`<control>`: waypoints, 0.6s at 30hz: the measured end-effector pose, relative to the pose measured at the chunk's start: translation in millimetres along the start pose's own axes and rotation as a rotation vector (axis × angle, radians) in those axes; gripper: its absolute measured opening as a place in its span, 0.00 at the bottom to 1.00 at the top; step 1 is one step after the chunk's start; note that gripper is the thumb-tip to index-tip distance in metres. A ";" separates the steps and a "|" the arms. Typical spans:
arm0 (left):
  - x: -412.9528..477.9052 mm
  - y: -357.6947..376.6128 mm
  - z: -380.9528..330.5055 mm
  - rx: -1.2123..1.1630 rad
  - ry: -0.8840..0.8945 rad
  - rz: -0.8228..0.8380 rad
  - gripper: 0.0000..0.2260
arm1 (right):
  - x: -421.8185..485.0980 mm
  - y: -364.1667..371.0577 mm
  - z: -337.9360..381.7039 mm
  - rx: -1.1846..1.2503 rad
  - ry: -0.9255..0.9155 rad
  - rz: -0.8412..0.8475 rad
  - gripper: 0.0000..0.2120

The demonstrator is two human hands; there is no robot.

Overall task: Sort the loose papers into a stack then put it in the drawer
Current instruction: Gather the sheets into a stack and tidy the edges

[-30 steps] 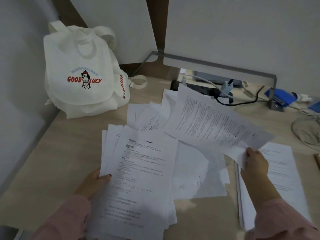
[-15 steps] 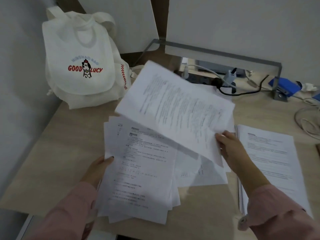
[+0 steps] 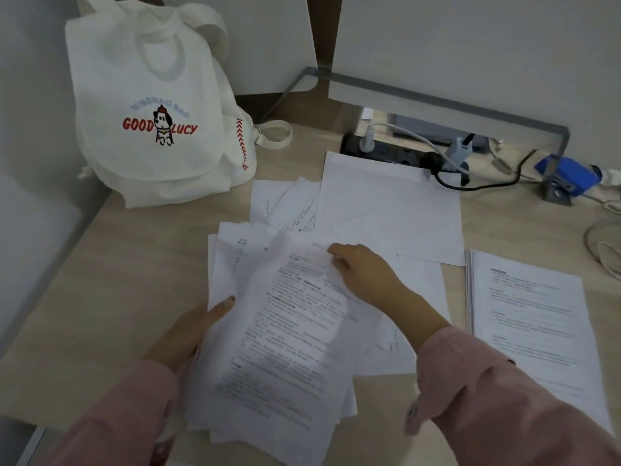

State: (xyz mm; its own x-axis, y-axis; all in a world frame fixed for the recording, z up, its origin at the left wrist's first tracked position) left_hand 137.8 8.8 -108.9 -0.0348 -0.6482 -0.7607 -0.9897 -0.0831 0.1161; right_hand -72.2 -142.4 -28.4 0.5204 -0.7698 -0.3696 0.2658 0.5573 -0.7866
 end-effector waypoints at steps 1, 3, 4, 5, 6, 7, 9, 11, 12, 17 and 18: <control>-0.6 2.9 -4.6 0.055 0.023 -0.005 0.21 | 5.9 0.1 9.9 -0.020 -0.040 -0.024 0.16; 0.2 6.2 -8.9 0.122 0.060 -0.022 0.16 | 15.1 0.9 29.4 -0.037 -0.123 -0.070 0.15; 1.5 6.9 -7.2 0.146 0.068 -0.039 0.15 | 18.7 2.5 35.7 -0.017 -0.150 -0.080 0.15; 0.6 8.1 -7.8 0.165 0.083 -0.056 0.14 | 21.8 4.3 38.1 0.020 -0.159 -0.083 0.15; -0.4 8.7 -9.0 0.178 0.097 -0.071 0.13 | 24.4 5.4 36.0 0.060 -0.147 -0.087 0.15; -1.4 8.4 -9.0 0.177 0.103 -0.084 0.13 | 26.3 3.9 28.5 0.098 -0.108 -0.106 0.16; -1.1 0.4 -5.7 0.148 0.114 -0.122 0.14 | 25.1 -6.8 -4.0 0.168 0.063 -0.188 0.19; -4.9 -12.5 -2.6 0.119 0.123 -0.184 0.13 | 14.6 -17.8 -52.4 0.213 0.336 -0.252 0.23; -6.7 -18.6 -0.4 0.105 0.125 -0.213 0.12 | 6.0 -19.8 -76.0 0.239 0.470 -0.252 0.25; -12.4 -29.4 6.3 0.058 0.129 -0.271 0.12 | -27.4 -8.8 -136.6 0.349 0.762 -0.187 0.29; -12.1 -29.4 6.1 0.056 0.130 -0.282 0.12 | -29.1 -5.6 -141.4 0.357 0.769 -0.180 0.28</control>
State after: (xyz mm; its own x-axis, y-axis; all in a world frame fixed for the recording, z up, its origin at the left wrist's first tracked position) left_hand 166.4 23.8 -107.0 0.2566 -0.6972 -0.6694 -0.9641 -0.2341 -0.1258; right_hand -203.6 -167.1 -83.2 -0.2133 -0.7804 -0.5878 0.5973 0.3719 -0.7106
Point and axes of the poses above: each hand's wrist, its own x-axis towards the middle knuckle, its own y-axis out of the palm, z = x × y, the point moved 9 cm from there along x, towards the middle knuckle, and after that the axes turned 8 degrees about z, right-handed, at the moved point
